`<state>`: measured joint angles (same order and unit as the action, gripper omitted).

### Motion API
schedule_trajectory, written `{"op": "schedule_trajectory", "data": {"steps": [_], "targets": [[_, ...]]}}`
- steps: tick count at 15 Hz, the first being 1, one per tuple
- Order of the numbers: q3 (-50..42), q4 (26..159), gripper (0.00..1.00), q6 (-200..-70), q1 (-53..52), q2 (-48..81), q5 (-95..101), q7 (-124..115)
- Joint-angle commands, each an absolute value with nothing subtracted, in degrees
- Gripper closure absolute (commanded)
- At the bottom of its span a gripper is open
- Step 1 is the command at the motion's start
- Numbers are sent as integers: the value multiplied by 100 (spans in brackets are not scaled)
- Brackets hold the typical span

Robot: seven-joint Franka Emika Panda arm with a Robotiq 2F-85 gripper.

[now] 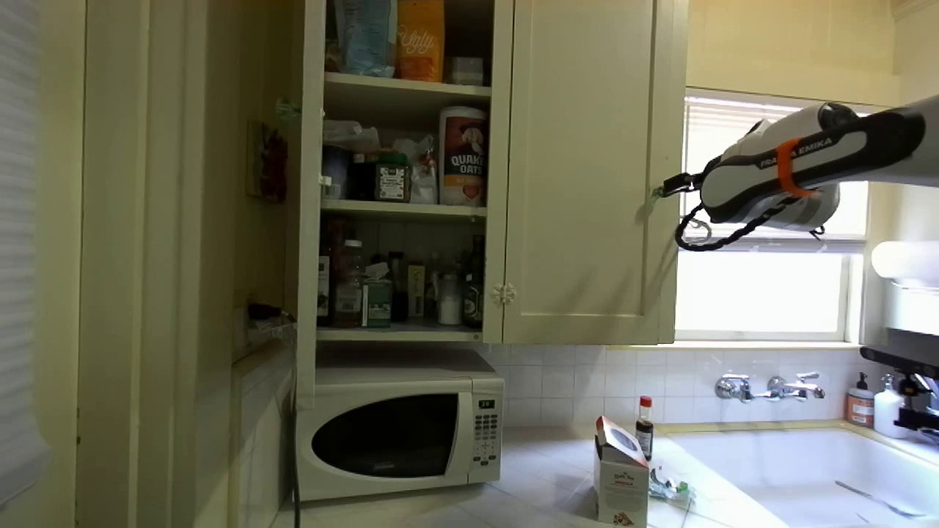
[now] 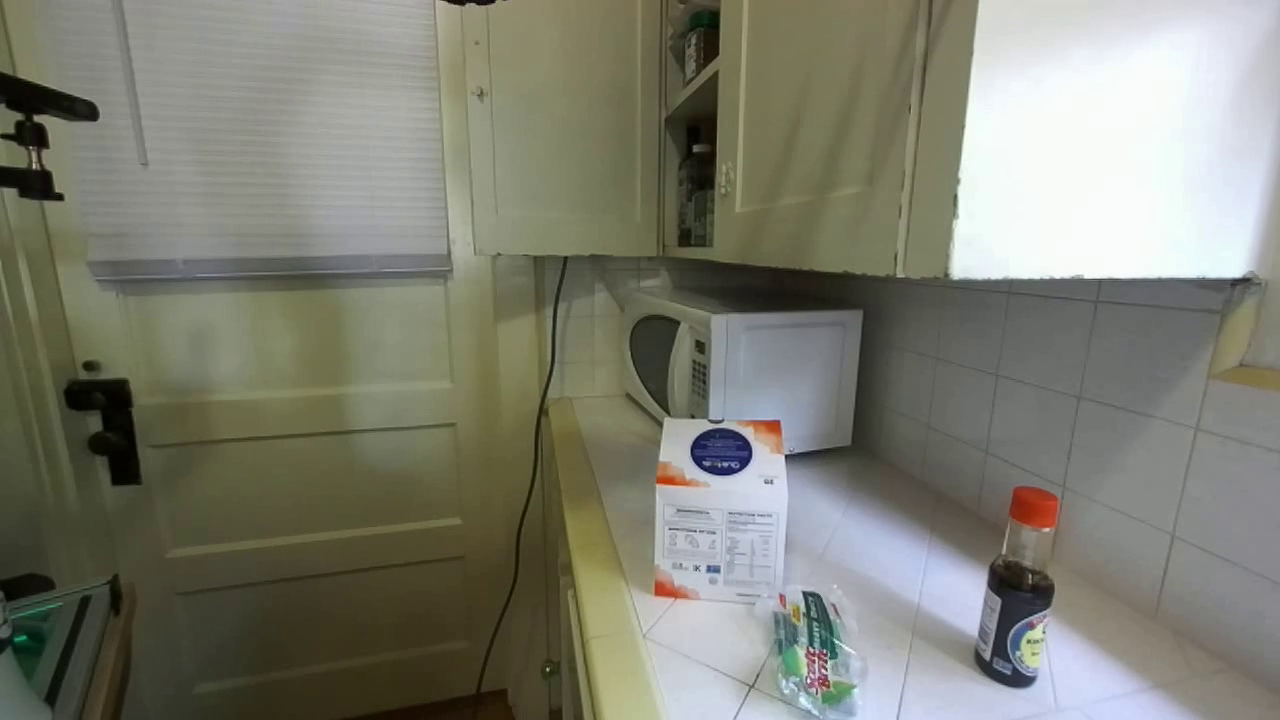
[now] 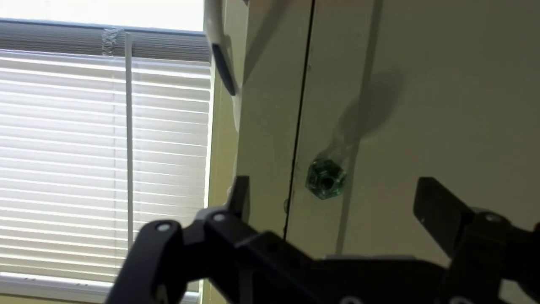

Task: Open the top right cabinet door

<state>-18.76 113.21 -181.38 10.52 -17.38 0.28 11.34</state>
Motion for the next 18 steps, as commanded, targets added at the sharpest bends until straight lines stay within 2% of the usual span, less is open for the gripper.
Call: {"op": "schedule_trajectory", "data": {"steps": [1, 11, 12, 13, 15, 18], "targets": [[-2107, 10757, 0, -18141, 667, -1223, -234, 1150], [-2341, 9950, 2, -18173, 586, -610, -435, 1074], [-2356, 9938, 19, -18147, 591, -611, -434, 1067], [-2375, 9936, 21, -18130, 587, -606, -437, 1061], [-2396, 9966, 40, -18125, 584, -624, -423, 1053], [-2408, 10011, 64, -18109, 577, -654, -406, 1041]]}}
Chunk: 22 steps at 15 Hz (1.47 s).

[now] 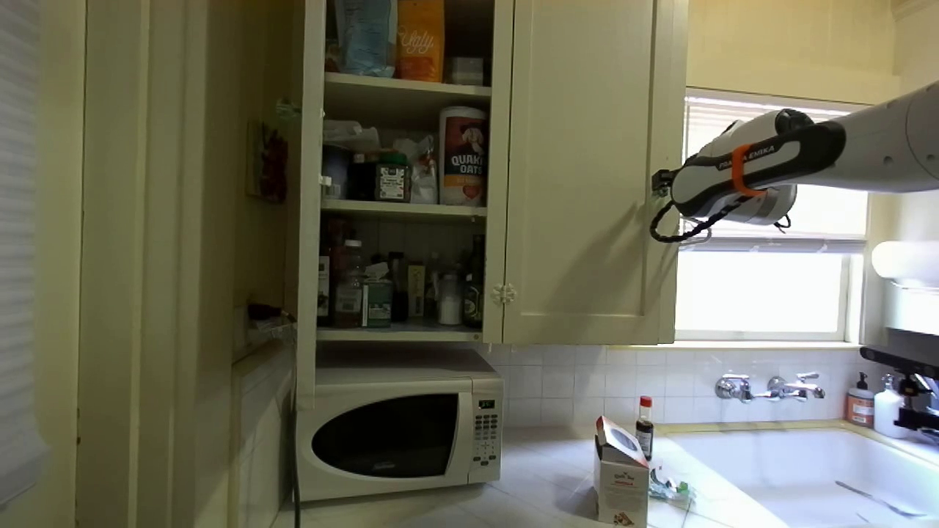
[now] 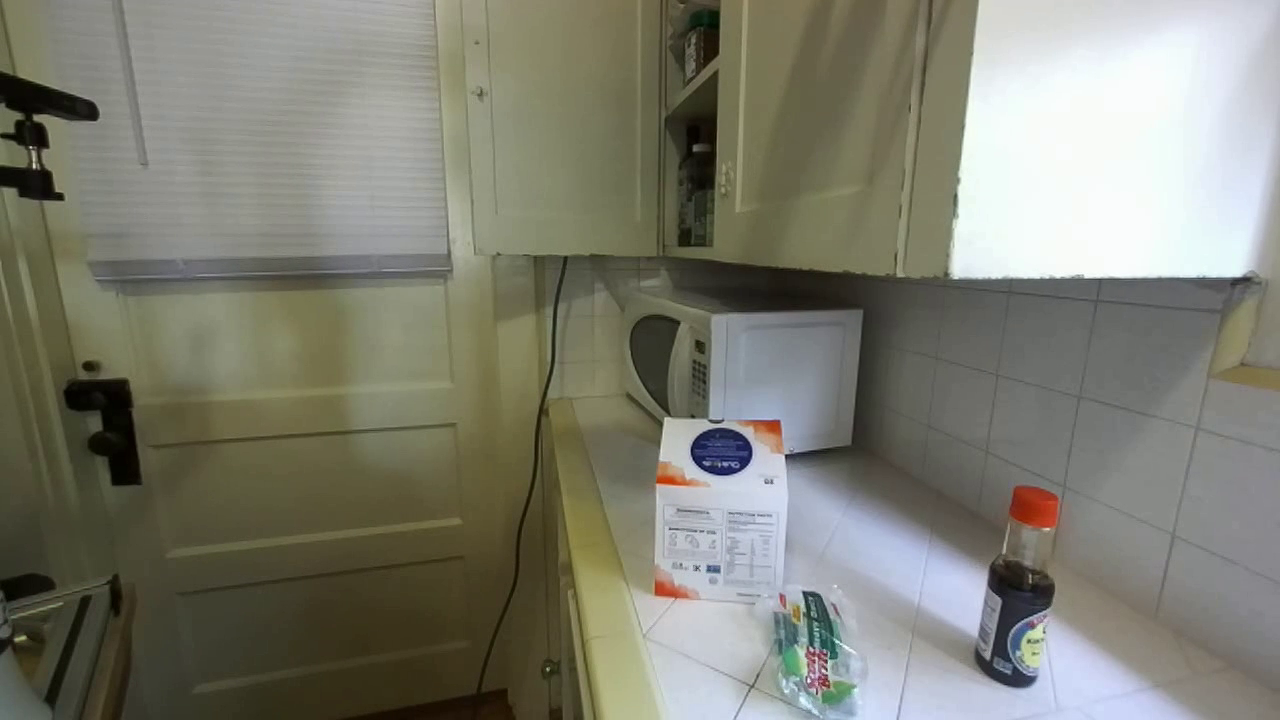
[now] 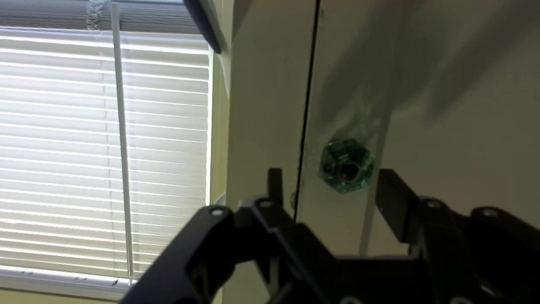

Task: Open the top right cabinet door

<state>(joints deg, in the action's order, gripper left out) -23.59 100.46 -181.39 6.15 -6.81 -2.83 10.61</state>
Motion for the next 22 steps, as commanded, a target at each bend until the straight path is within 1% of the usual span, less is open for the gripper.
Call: {"op": "schedule_trajectory", "data": {"steps": [1, 4, 5, 6, 7, 8, 9, 12, 15, 22], "targets": [[-2403, 10042, 70, -18115, 571, -678, -395, 1044], [-2377, 10146, 74, -18105, 522, -744, -367, 1055], [-2377, 10158, 67, -18090, 526, -755, -361, 1057], [-2372, 10163, 65, -18093, 543, -754, -341, 1045], [-2372, 10170, 82, -18073, 560, -752, -333, 1028], [-2375, 10185, 91, -18074, 556, -761, -340, 1034], [-2365, 10251, 92, -18047, 526, -837, -341, 1067], [-2318, 10713, 92, -18106, 393, -1357, -301, 1239], [-2200, 11231, 92, -18108, 489, -1935, -176, 1182], [-1618, 12619, 92, -17898, 791, -3592, 28, 1034]]}}
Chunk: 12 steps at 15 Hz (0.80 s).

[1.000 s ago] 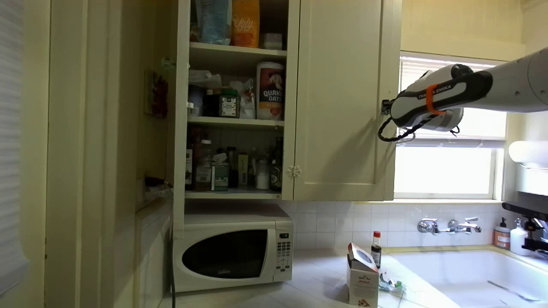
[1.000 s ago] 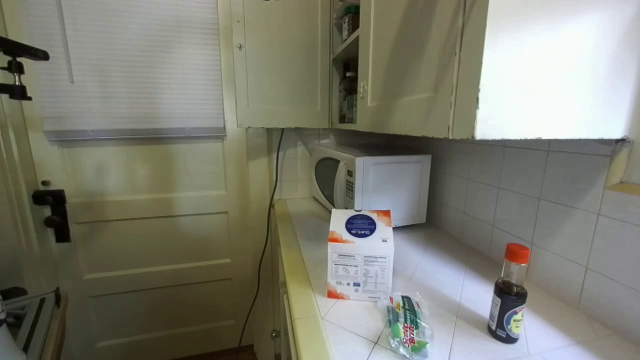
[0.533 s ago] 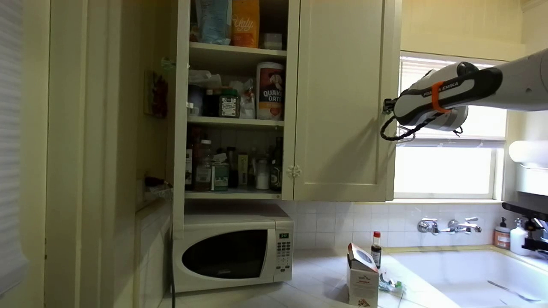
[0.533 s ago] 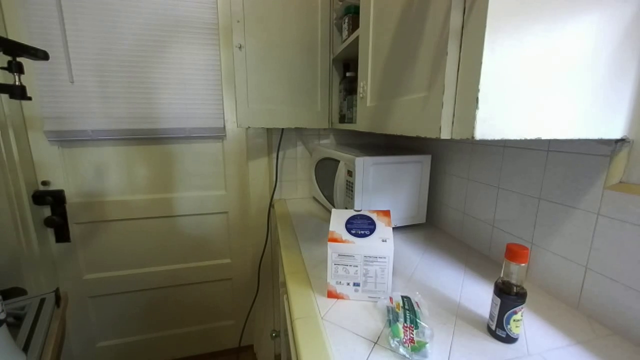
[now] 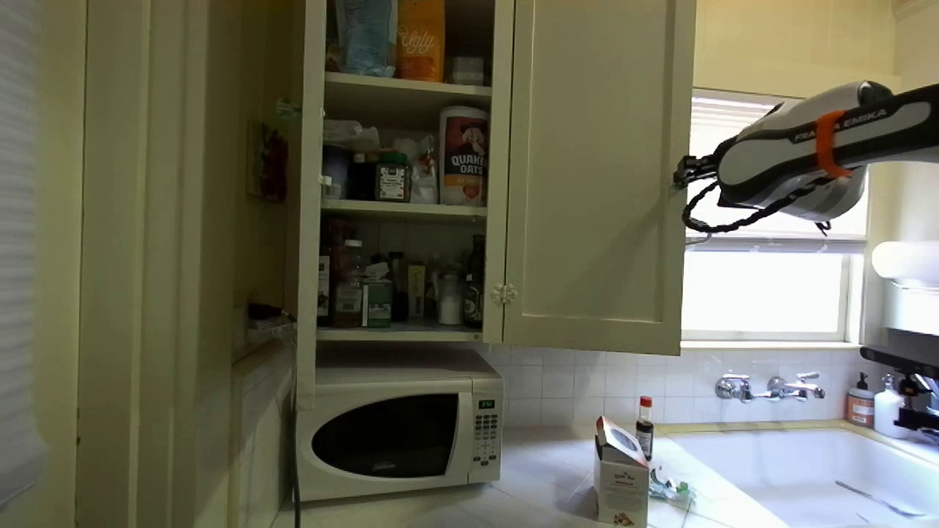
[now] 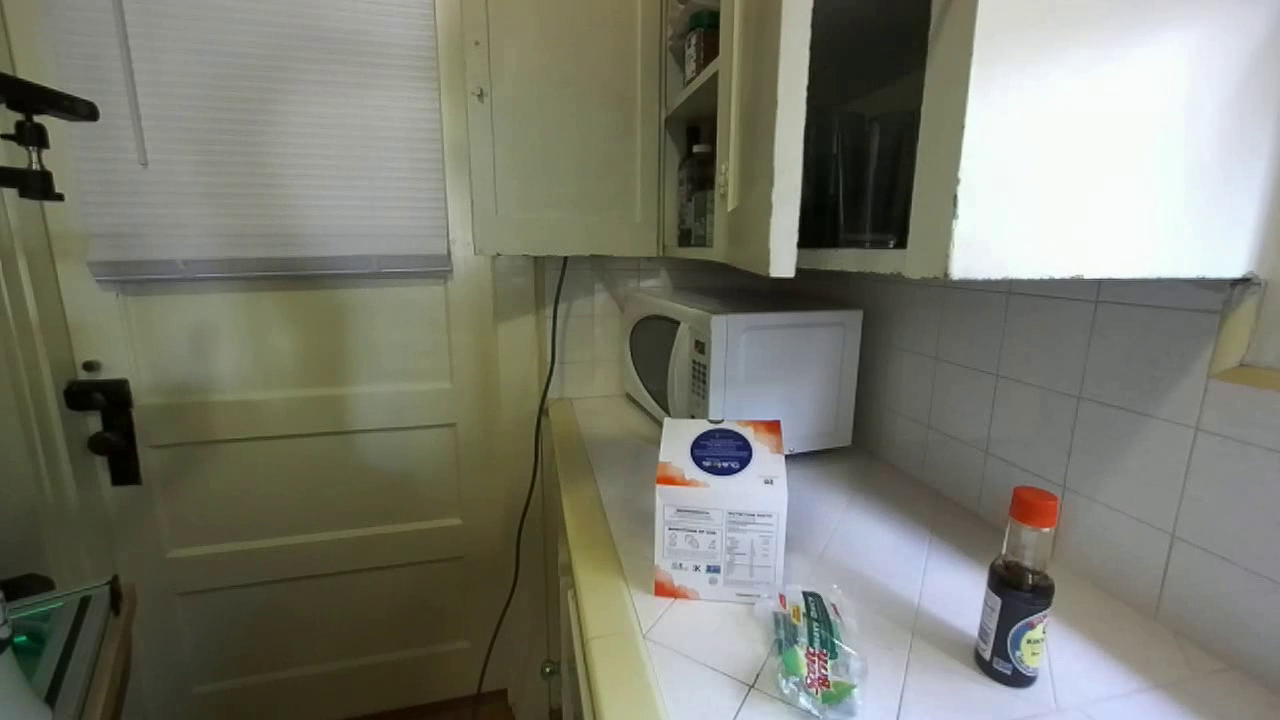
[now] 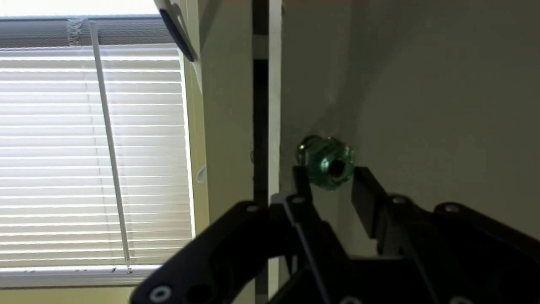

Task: Open the top right cabinet door

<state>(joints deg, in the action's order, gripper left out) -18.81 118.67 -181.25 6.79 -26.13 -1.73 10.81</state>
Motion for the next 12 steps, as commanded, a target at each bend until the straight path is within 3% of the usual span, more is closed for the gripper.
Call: {"op": "schedule_trajectory", "data": {"steps": [1, 11, 12], "targets": [[-1551, 12807, 92, -17822, 763, -3858, 33, 1022], [-1078, 13637, 92, -15994, -373, -6194, 87, 1468], [-1111, 13606, 44, -15843, -399, -6319, 163, 1593]]}}
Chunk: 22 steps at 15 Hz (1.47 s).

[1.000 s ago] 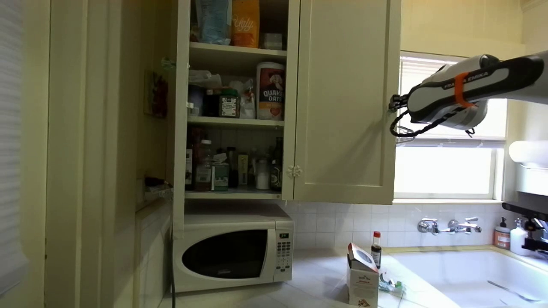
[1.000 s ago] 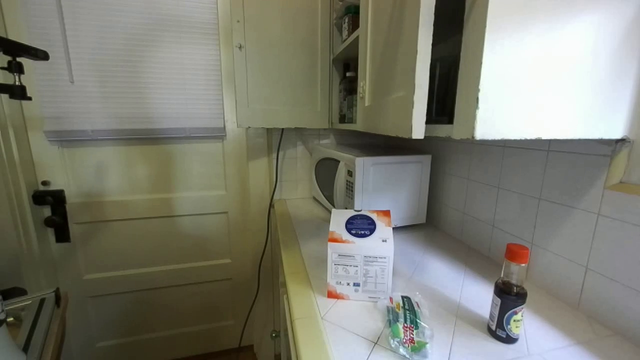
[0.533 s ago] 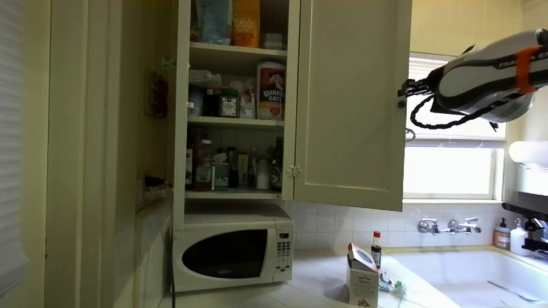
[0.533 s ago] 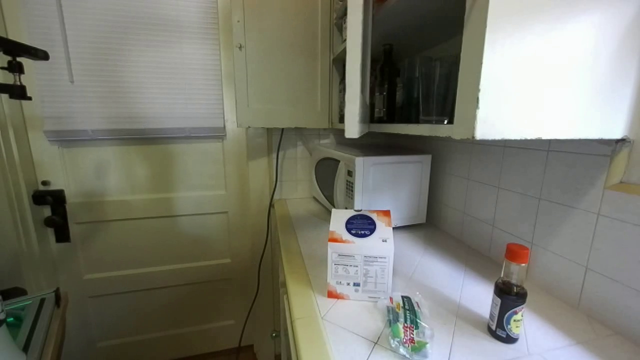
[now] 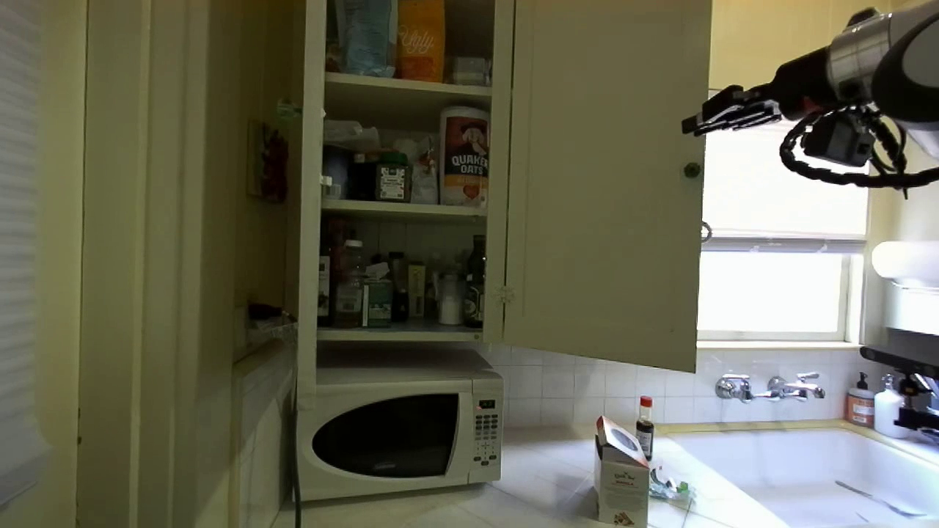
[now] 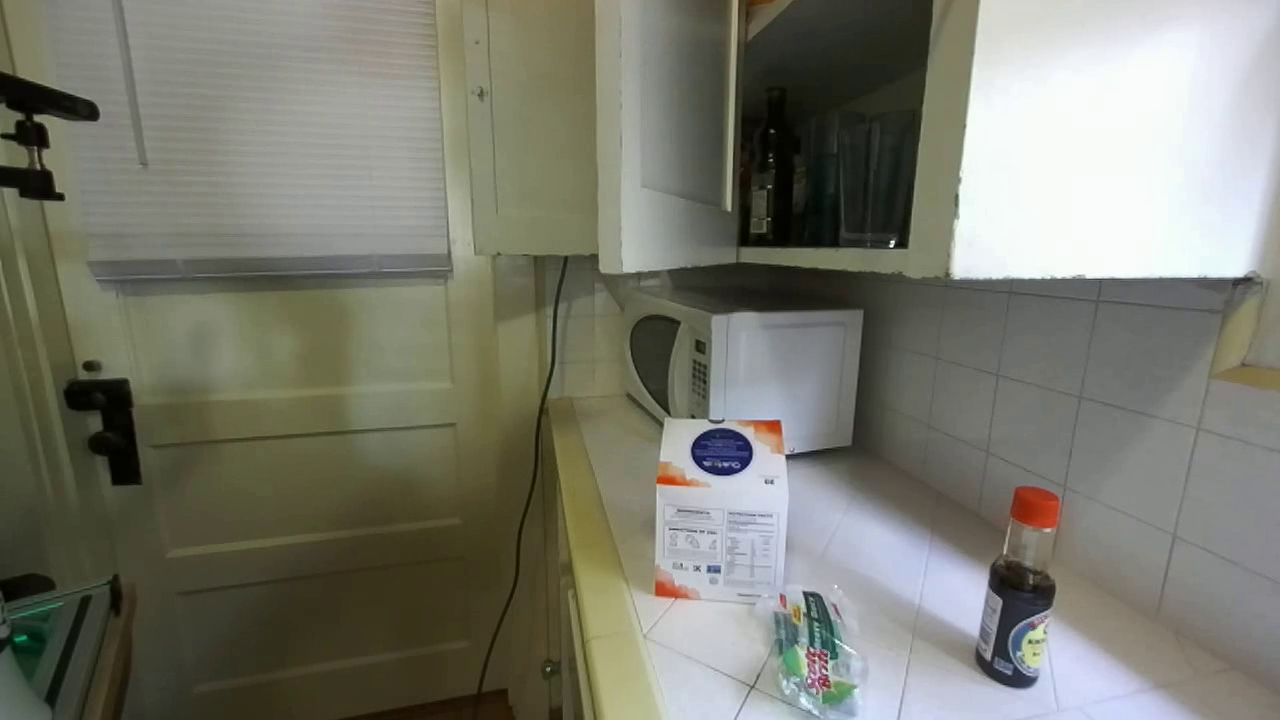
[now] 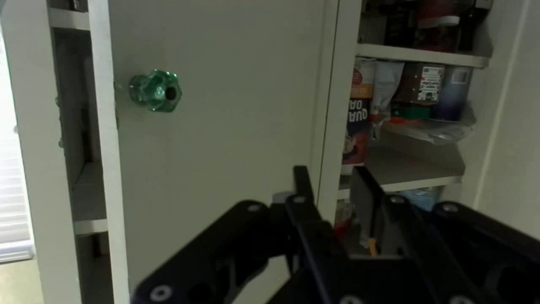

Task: Open the top right cabinet door

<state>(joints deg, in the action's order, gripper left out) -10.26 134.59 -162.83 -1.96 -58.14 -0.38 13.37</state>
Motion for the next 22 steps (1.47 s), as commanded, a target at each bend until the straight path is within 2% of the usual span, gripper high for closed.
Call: {"op": "schedule_trajectory", "data": {"steps": [1, 7, 10, 15, 22], "targets": [[-1133, 13522, 43, -15713, -350, -6370, 219, 1642], [-1034, 13498, 1, -16676, 1137, -6095, 821, 1215], [-882, 13532, 0, -17092, 1918, -5890, 1081, 1102], [-958, 13177, 0, -16888, 2045, -5185, 1061, 1138], [-1557, 12517, 0, -16612, 855, -4172, 742, 1398]]}}
